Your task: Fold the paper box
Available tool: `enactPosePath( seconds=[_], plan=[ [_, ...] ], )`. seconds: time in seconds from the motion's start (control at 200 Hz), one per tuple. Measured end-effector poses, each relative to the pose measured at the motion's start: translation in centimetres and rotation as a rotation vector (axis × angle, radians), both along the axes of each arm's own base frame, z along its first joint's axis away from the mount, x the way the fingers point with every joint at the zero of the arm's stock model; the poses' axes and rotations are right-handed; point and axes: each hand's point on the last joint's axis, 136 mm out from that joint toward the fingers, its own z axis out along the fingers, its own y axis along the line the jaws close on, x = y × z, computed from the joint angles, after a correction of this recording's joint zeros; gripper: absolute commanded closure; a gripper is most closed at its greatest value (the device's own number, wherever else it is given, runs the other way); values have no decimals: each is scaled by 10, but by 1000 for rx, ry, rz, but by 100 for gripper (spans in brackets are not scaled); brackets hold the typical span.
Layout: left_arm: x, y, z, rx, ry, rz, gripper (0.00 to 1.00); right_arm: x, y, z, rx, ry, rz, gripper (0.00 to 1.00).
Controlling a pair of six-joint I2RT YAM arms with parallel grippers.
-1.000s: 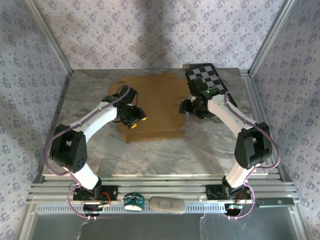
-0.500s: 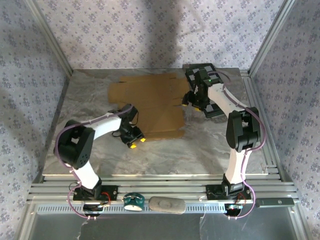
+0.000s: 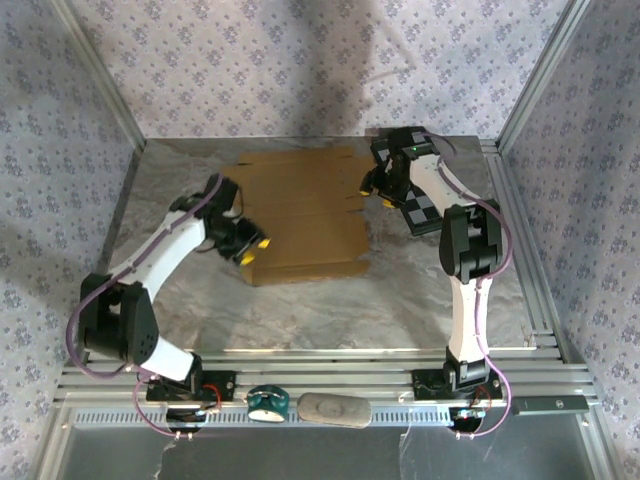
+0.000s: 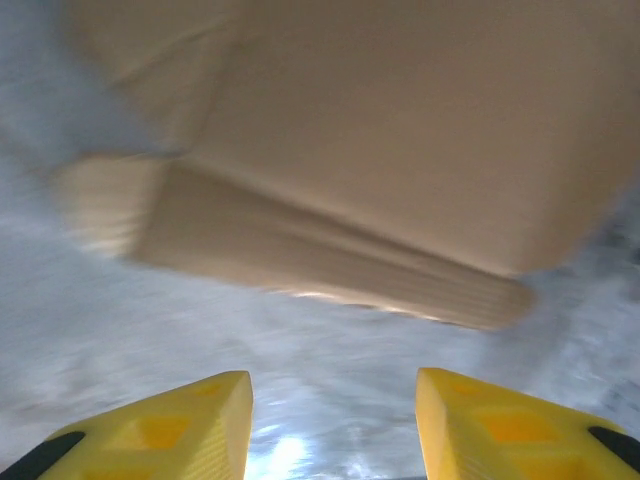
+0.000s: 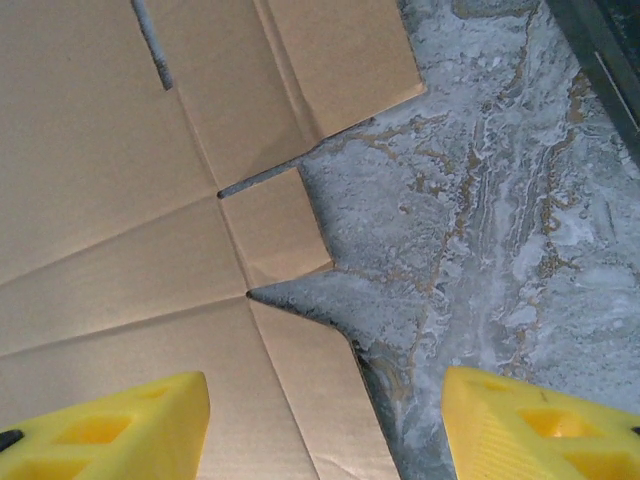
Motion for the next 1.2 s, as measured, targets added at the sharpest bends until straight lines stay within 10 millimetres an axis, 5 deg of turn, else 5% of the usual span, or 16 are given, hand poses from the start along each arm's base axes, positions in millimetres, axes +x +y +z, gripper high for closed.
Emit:
enactPosePath(
  seconds=[0.135, 0.245, 0.35, 0.44, 0.575, 0.73, 0.9, 0.994, 1.199],
  plan=[
    [51, -60, 9, -61, -64, -80, 55, 1, -2, -3, 7, 14, -27, 38],
    [76, -94, -33, -54, -12, -121, 57, 3, -6, -3, 11, 13, -46, 38],
    [78, -103, -83, -16, 74, -135, 57, 5, -13, -4, 12, 12, -60, 38],
    [71, -100, -111, 17, 138, -141, 57, 2, -17, -9, 9, 24, -68, 38],
    [62, -93, -111, 18, 125, -162, 57, -5, -22, -16, 5, 48, -78, 38],
    [4, -64, -117, 19, 169, -189, 57, -6, -24, -16, 5, 48, -81, 38],
    [-56, -8, -120, -13, 242, -124, 56, -2, -18, -12, 27, 26, -72, 36],
    [-58, 4, -120, -25, 264, -97, 56, -2, -8, -14, 50, 25, -52, 36],
    [-43, -3, -120, -24, 290, -115, 56, -10, 25, -43, 83, 82, 17, 36]
  ],
)
